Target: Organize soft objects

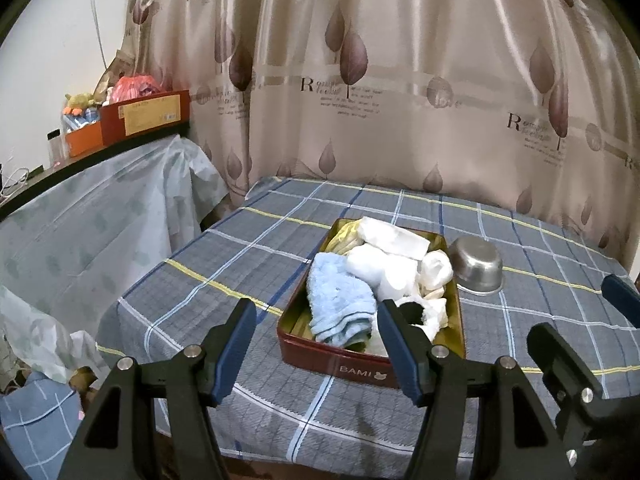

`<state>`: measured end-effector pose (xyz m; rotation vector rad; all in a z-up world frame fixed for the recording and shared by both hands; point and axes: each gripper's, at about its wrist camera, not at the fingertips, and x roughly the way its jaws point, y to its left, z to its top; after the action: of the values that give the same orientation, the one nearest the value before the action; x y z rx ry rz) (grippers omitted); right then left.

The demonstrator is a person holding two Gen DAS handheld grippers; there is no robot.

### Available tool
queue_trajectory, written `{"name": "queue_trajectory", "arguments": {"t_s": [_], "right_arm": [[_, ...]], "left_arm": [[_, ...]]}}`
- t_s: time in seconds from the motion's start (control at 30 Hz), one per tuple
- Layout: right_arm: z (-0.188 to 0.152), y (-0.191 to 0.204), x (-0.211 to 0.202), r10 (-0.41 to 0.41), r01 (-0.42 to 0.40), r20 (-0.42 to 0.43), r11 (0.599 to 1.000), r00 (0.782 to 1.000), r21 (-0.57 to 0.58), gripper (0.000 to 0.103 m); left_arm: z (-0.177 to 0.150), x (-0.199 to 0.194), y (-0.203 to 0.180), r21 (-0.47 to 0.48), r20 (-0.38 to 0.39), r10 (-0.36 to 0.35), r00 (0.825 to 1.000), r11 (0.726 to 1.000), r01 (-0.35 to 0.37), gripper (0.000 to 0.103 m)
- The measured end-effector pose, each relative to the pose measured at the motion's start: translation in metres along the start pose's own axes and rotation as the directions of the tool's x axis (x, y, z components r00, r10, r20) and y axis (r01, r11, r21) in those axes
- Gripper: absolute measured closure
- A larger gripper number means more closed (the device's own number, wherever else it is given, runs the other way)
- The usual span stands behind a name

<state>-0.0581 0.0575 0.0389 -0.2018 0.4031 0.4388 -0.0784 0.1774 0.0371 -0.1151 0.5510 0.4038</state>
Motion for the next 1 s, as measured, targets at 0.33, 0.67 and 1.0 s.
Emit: {"name": "queue_trajectory", "arguments": {"t_s": [0.33,0.67,1.0], "right_arm": [[-0.003,0.002,0.000,-0.003,0.003,-0.004,1.000,1.000,0.009,0.001],[-0.002,0.001,0.001,-0.002,0.002,-0.010,1.000,1.000,0.013,0.001],[-0.002,0.000,0.004,-0.020,0.021,-0.018,0.999,1.000,0.026,0.001]], "left_arm": [[0.000,0.001,-0.004,0.016,-0.031,-0.006,1.000,1.000,0.007,0.038],[-0.001,0.009,-0.003,0.010,-0.083,-0.010,0.996,1.000,0.011,0.038],[-0.002,0.017,0.002,-0.011,-0.130,-0.031,0.991,0.999,0.030,0.038]]}}
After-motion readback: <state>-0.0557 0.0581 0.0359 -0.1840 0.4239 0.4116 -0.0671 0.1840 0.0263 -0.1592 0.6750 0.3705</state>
